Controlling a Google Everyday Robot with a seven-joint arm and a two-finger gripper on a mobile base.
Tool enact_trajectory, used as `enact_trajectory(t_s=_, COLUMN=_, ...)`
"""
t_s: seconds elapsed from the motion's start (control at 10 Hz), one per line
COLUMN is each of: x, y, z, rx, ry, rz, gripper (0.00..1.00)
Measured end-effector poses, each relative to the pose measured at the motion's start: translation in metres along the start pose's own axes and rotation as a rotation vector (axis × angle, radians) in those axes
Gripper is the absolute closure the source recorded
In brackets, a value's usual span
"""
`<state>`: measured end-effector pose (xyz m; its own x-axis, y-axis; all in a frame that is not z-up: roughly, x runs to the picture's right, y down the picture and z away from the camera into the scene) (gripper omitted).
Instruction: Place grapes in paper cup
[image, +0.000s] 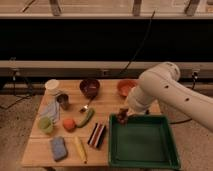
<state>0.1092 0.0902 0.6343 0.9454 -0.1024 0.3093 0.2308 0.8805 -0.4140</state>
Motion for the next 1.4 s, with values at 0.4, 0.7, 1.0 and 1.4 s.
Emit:
enact_trajectory(t_s=0.4, x=-0.001, y=0.000, z=0.000, rx=0.000, ry=-0.001, rz=-0.002, gripper=1.00)
enact_trajectory(t_s=0.7, x=0.001, y=-0.002, z=0.000, rx=0.006, ry=-0.003, rz=-0.006, gripper=1.00)
enact_trajectory(t_s=1.0, x=-0.022, y=-0.038, z=0.001, rx=0.043, ry=-0.001, rz=-0.075, gripper=1.00)
enact_trajectory(t_s=1.4, x=-0.098, y=-0.103, z=0.021, rx=0.078, ry=0.000, rz=-0.166, gripper=1.00)
